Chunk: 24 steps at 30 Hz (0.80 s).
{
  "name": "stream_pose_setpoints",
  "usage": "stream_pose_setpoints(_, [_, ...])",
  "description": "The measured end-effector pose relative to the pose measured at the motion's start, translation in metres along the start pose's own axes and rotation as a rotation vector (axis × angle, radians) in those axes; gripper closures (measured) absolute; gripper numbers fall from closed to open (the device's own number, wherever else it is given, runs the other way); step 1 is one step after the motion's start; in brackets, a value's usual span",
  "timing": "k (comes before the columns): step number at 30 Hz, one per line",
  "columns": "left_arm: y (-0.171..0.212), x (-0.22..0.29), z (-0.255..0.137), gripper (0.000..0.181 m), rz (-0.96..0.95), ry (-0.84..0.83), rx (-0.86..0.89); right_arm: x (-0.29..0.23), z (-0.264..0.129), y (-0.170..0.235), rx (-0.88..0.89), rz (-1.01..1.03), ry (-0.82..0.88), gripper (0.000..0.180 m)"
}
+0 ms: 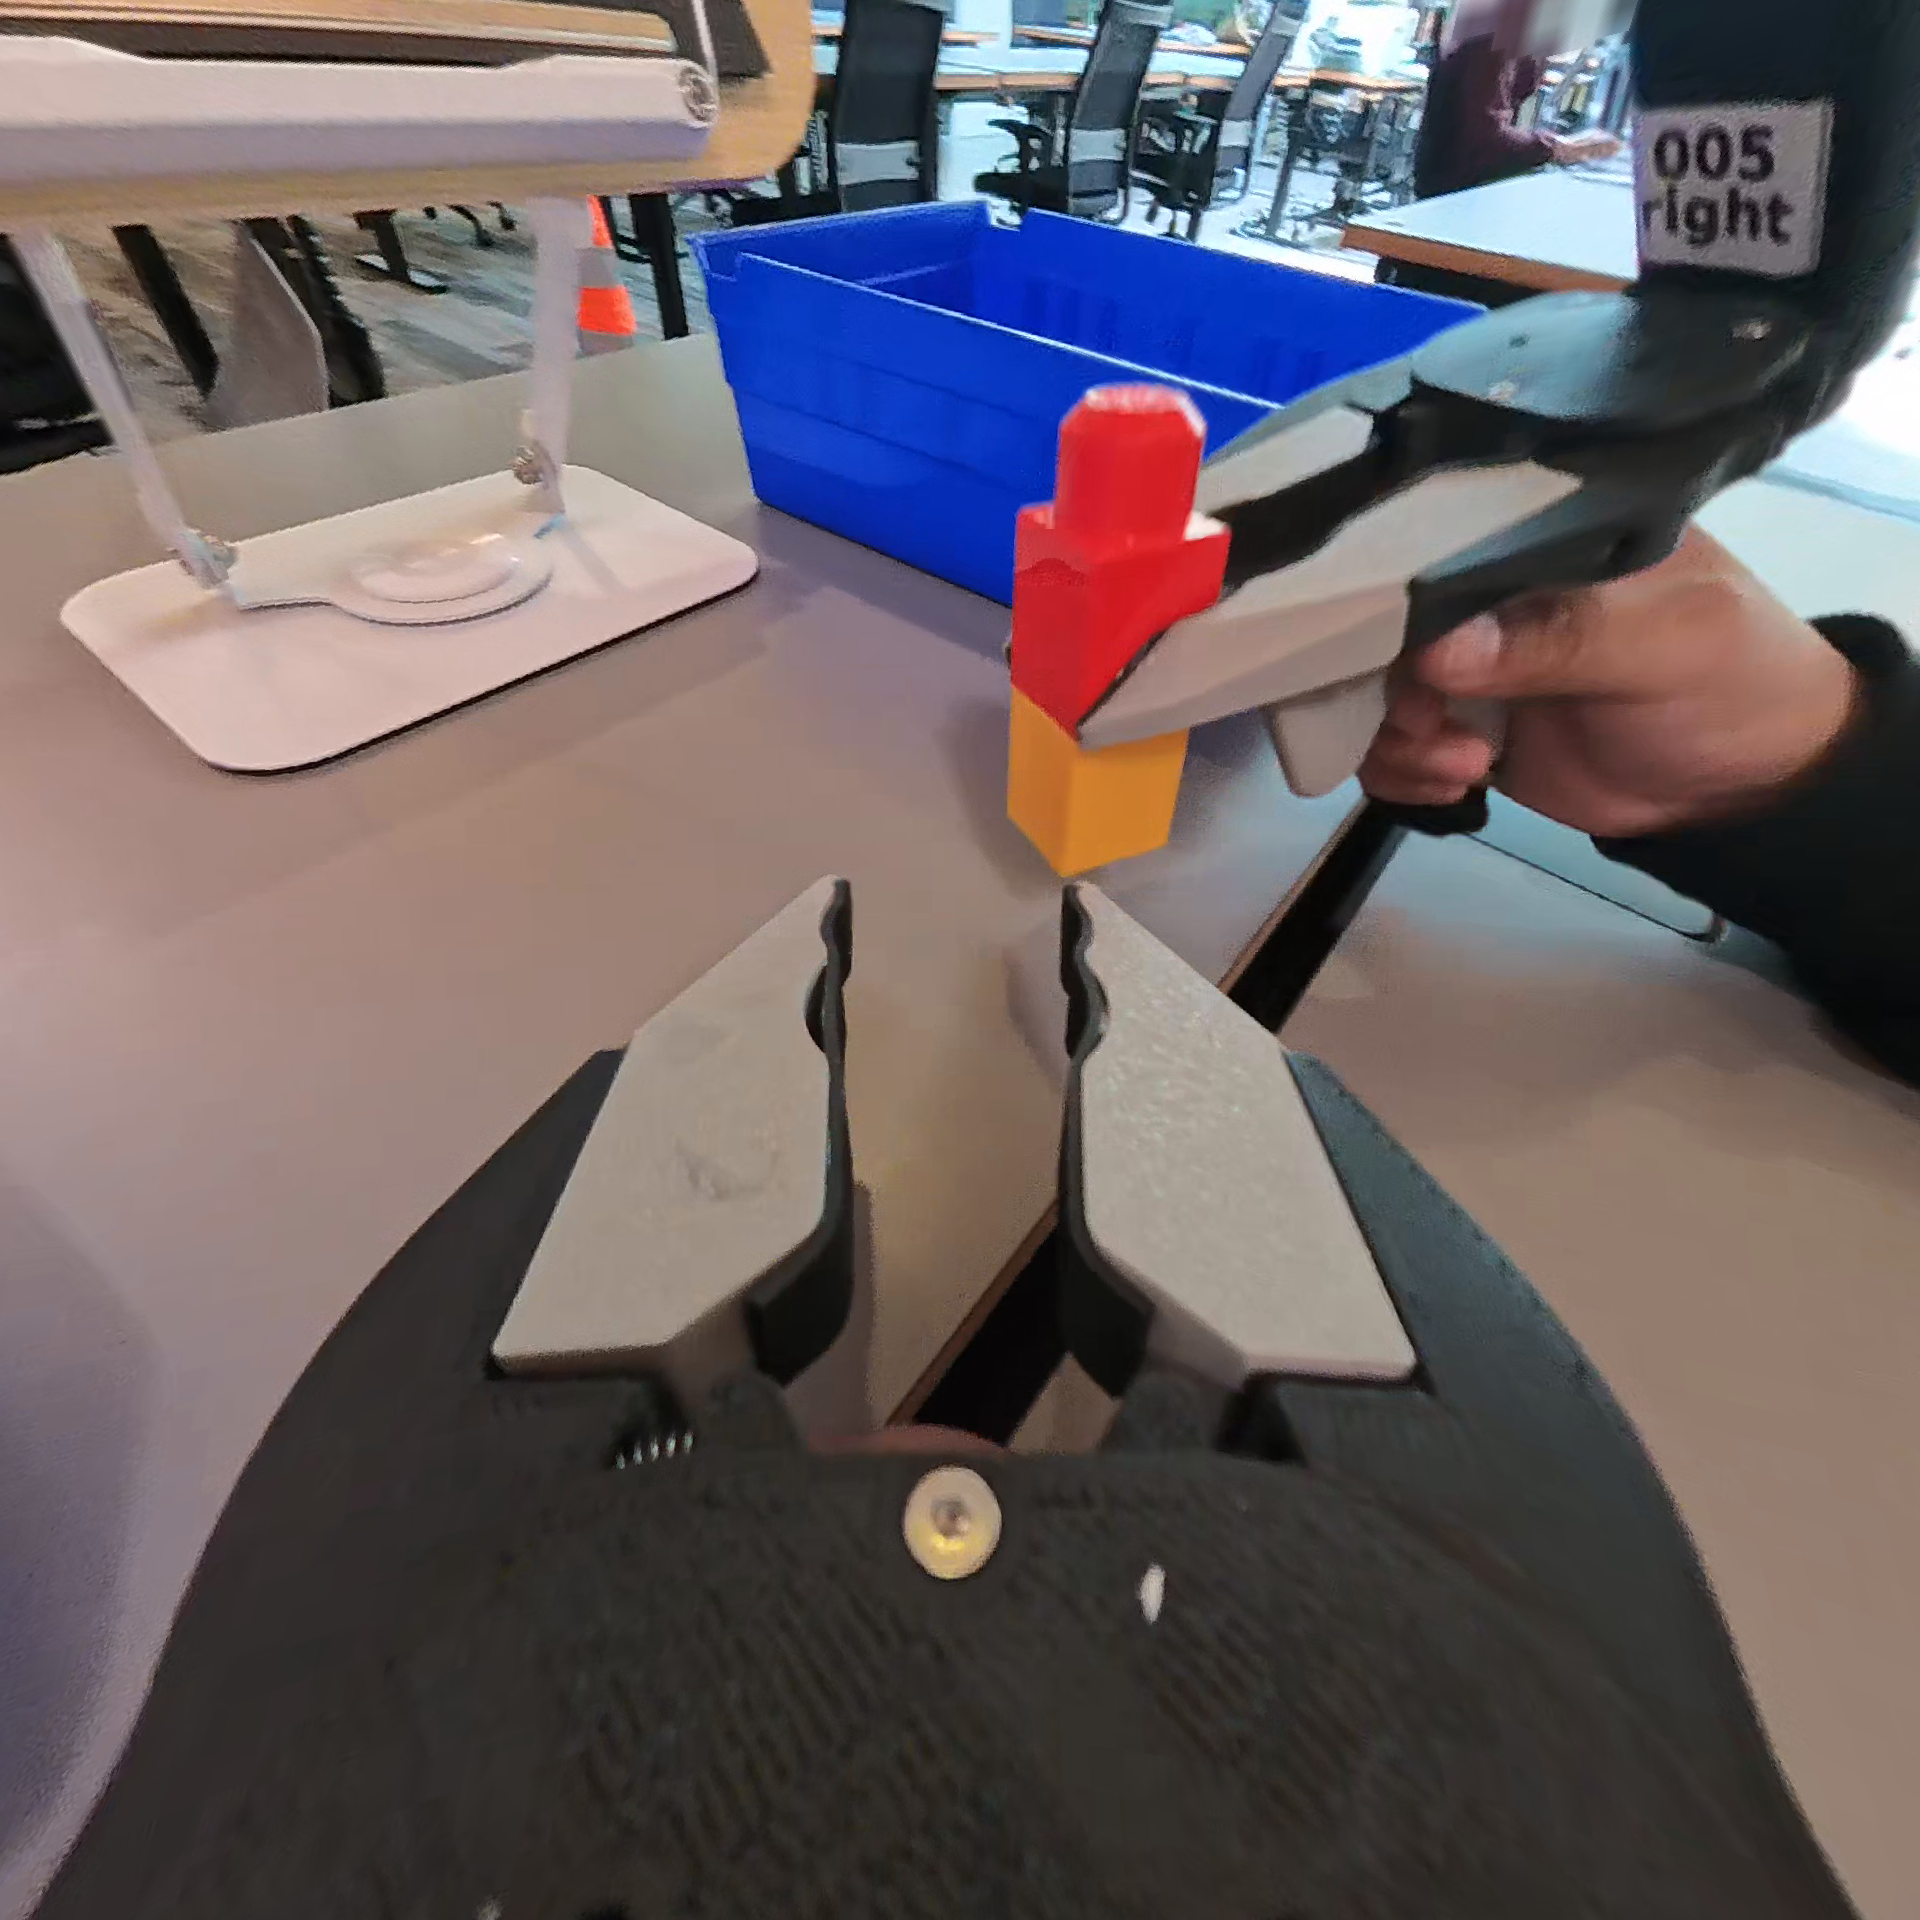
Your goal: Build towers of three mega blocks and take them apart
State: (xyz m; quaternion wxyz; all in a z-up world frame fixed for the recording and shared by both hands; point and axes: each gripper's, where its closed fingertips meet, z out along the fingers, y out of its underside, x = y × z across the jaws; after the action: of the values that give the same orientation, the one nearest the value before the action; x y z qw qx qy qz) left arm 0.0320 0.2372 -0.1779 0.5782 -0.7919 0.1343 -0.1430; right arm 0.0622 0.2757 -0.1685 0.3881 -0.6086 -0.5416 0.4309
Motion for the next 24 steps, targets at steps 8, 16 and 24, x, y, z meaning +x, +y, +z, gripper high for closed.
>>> stream_pose_setpoints(8, [-0.001, -0.005, 0.000, 0.144, -0.020, -0.022, 0.007, 0.016, 0.021, 0.040, -0.198, -0.021, 0.099, 0.146])
stream_pose_setpoints(16, [-0.001, -0.005, 0.000, 0.144, -0.014, -0.026, 0.007, 0.015, 0.014, 0.029, -0.147, -0.022, 0.103, 0.132])
stream_pose_setpoints(24, [-0.001, -0.006, -0.001, 0.145, -0.009, -0.037, 0.010, 0.010, -0.008, -0.014, 0.090, -0.033, 0.104, 0.123])
